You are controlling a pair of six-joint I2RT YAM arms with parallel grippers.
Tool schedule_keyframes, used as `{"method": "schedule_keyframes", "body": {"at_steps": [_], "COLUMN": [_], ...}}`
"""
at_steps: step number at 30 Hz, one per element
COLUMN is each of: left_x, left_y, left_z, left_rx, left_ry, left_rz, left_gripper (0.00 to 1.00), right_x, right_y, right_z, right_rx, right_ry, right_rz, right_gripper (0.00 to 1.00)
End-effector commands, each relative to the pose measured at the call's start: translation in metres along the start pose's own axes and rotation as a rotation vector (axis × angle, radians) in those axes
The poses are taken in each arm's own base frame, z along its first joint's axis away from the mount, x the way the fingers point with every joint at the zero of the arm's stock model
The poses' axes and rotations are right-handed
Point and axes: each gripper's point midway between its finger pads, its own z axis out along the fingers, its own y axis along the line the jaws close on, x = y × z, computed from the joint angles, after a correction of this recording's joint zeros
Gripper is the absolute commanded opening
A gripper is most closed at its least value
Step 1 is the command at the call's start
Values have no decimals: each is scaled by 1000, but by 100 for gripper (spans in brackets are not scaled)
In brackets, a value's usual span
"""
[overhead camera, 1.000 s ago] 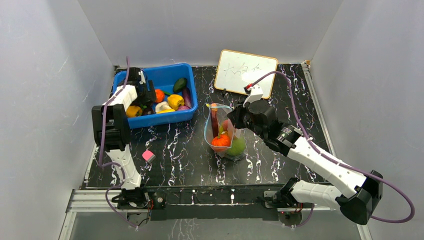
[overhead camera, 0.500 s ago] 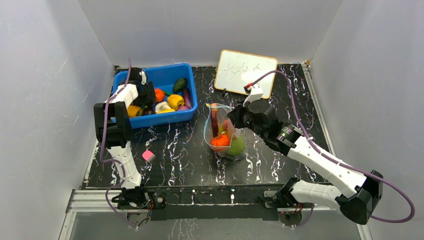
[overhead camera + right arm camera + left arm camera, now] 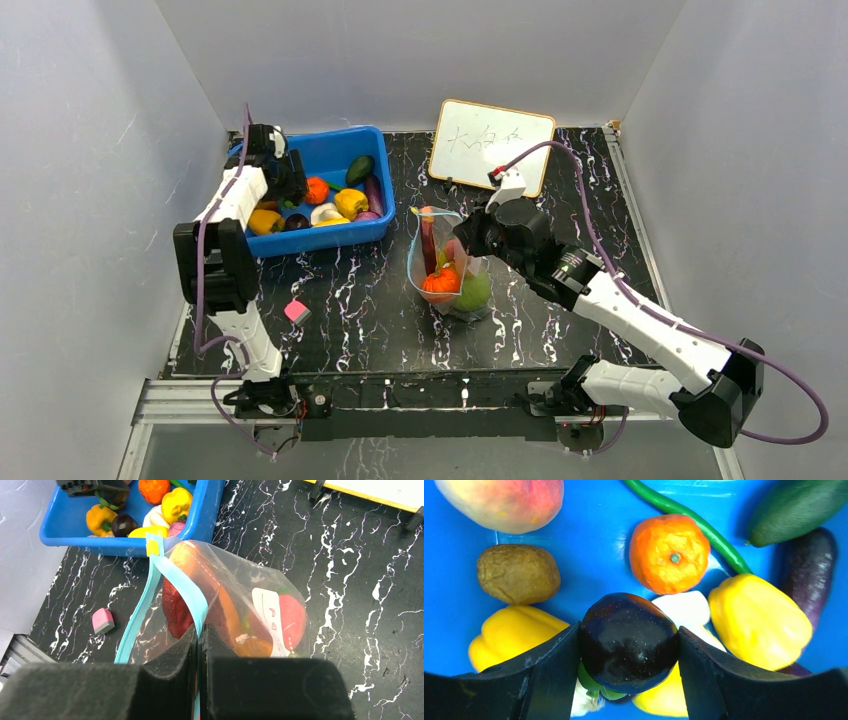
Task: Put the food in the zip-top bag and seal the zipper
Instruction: Pick up the fake fruit from the bin.
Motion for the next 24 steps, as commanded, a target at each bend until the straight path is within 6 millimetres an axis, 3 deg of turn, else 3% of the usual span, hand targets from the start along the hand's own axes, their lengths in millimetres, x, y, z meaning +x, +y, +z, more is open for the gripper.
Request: {"method": "schedule_keyframes", "body": {"at_steps": [1, 15, 24], "left_x": [-20, -7, -1], "left_y": [-12, -66, -122], "left_z": [-53, -125, -189], "left_rx": [65, 380, 676], "left_ry": [-98, -115, -158], "left_rz": [-28, -32, 12], "left_gripper": [42, 39, 37], "right_x": [-32, -35, -39], "right_y": [21, 33, 42], "right_z": [-1, 9, 14], "right_rx": [-61, -96, -124], "right_ry": [-86, -85, -90], "right_rz": [56, 133, 186], "right_gripper": [0, 0, 0]}}
